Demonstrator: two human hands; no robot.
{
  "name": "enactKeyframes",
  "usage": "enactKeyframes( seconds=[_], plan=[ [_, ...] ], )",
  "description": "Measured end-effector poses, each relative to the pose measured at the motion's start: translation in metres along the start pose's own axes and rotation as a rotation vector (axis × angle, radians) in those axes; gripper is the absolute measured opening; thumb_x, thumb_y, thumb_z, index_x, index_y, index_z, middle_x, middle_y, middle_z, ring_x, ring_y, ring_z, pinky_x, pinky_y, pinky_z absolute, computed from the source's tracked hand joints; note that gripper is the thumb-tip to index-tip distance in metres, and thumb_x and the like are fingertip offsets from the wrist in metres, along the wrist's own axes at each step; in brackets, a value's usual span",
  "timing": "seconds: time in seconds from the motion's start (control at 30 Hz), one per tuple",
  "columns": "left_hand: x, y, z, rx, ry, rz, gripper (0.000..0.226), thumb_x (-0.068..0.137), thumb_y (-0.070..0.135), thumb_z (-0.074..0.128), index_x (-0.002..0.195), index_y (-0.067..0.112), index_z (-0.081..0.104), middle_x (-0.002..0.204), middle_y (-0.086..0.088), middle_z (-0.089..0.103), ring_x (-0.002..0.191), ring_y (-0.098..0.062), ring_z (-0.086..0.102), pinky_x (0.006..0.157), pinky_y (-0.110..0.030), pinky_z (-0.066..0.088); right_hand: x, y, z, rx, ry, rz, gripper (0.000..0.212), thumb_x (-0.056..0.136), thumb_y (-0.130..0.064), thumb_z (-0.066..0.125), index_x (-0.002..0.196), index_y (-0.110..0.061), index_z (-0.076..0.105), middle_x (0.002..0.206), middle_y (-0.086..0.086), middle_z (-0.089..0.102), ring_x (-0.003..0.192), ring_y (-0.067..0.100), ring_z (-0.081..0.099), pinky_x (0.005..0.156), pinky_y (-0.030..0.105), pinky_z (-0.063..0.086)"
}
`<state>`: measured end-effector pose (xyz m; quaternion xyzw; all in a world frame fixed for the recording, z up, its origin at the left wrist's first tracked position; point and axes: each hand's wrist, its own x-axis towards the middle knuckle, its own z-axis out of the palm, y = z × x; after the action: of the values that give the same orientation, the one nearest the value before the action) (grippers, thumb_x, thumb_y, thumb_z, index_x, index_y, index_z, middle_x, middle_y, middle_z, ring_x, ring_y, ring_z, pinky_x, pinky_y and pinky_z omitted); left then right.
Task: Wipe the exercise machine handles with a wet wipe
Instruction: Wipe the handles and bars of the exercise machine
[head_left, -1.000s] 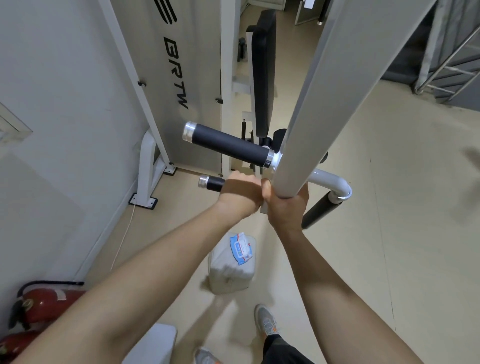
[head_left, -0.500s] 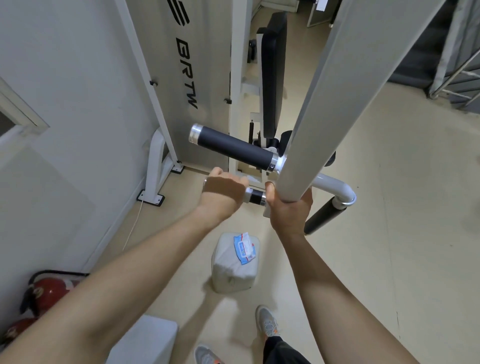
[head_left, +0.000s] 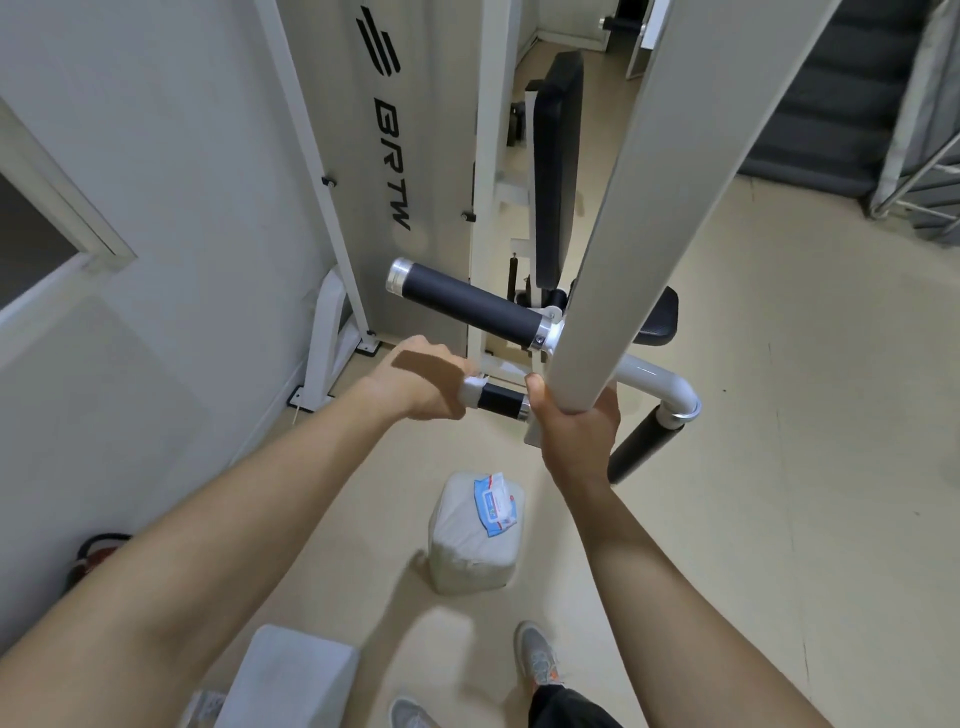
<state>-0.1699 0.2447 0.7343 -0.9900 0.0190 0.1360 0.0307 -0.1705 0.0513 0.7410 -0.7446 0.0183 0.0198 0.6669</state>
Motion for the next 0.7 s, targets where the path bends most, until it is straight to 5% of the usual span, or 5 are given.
enactKeyframes(
  seconds=[0.13,0.2,0.37,0.5,0.7],
  plan=[
    [-0.02,0.008,0.027,-0.072,0.436,0.057,0.039,0.089,0.037,0.069,0.12,0.017,0.056,0.1,-0.005,0.07,0.086,-0.027,0.065,0.077,-0.035,0.052,-0.017,0.01,0.004,-0.129,0.111,0.087,0.079,0.067,-0.062,0.079,0.127,-0.018,0.051,0.124,-0.003,0.054,0.115,0.022,0.059,0.094,0.034,0.051],
    [-0.025,0.01,0.032,-0.092,0.512,0.08,0.032,0.091,0.032,0.068,0.116,0.015,0.059,0.096,-0.007,0.069,0.084,-0.027,0.066,0.069,-0.033,0.052,-0.038,0.014,0.002,-0.18,0.116,0.152,0.086,0.077,-0.053,0.078,0.142,-0.009,0.042,0.138,0.008,0.047,0.13,0.027,0.046,0.104,0.035,0.042],
    [-0.035,0.006,0.029,-0.183,0.564,0.07,0.014,0.093,0.028,0.069,0.104,0.02,0.073,0.089,-0.003,0.075,0.076,-0.024,0.071,0.064,-0.031,0.055,-0.076,0.032,-0.009,-0.083,-0.156,0.431,0.012,0.093,-0.022,0.059,0.105,-0.021,0.06,0.108,-0.004,0.064,0.093,0.015,0.064,0.089,0.035,0.05],
    [-0.039,0.011,0.026,-0.228,0.558,-0.044,0.013,0.095,0.028,0.064,0.105,0.024,0.073,0.087,-0.001,0.075,0.077,-0.025,0.07,0.067,-0.033,0.055,-0.068,0.017,0.004,-0.08,-0.402,0.481,0.016,0.096,-0.023,0.053,0.1,-0.015,0.067,0.093,0.001,0.068,0.075,0.017,0.062,0.073,0.029,0.048],
    [-0.059,0.025,0.035,-0.466,0.71,-0.233,0.012,0.094,0.021,0.062,0.1,0.021,0.073,0.089,0.002,0.075,0.081,-0.022,0.068,0.067,-0.033,0.053,-0.062,0.008,0.02,-0.02,-0.508,0.519,0.02,0.099,-0.028,0.05,0.108,-0.018,0.065,0.109,0.01,0.07,0.08,0.019,0.064,0.071,0.03,0.05]
  ],
)
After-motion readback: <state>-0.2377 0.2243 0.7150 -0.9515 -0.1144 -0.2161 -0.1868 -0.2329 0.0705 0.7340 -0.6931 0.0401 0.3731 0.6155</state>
